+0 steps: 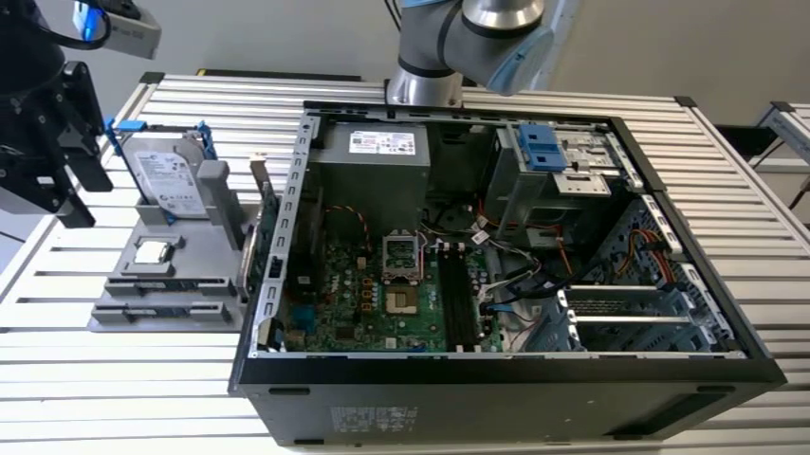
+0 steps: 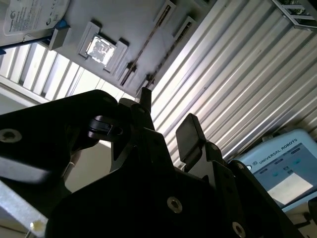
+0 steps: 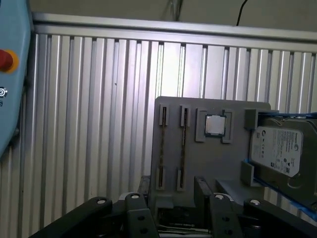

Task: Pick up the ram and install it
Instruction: 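Pick up the ram and move it above insertion slot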

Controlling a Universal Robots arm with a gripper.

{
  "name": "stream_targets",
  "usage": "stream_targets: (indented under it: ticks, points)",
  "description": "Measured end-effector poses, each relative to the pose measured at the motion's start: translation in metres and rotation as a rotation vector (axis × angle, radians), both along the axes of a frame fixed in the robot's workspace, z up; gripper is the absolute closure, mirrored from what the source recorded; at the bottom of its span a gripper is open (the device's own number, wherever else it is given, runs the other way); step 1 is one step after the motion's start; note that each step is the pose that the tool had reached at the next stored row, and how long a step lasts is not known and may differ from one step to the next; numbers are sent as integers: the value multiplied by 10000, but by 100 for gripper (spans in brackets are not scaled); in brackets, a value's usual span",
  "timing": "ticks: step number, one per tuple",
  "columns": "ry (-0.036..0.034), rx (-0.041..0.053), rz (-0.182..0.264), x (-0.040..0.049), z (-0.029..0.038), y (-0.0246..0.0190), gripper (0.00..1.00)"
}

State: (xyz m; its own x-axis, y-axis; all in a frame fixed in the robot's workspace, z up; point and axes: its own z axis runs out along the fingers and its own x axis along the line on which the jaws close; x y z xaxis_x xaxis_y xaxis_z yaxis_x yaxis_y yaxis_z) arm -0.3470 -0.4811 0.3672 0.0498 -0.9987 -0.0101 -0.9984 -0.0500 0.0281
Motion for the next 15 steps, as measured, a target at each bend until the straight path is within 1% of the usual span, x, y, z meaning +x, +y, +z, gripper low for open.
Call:
stream_targets:
  ticks: [15]
  points:
    - [0, 0, -1, 30, -85, 1, 0]
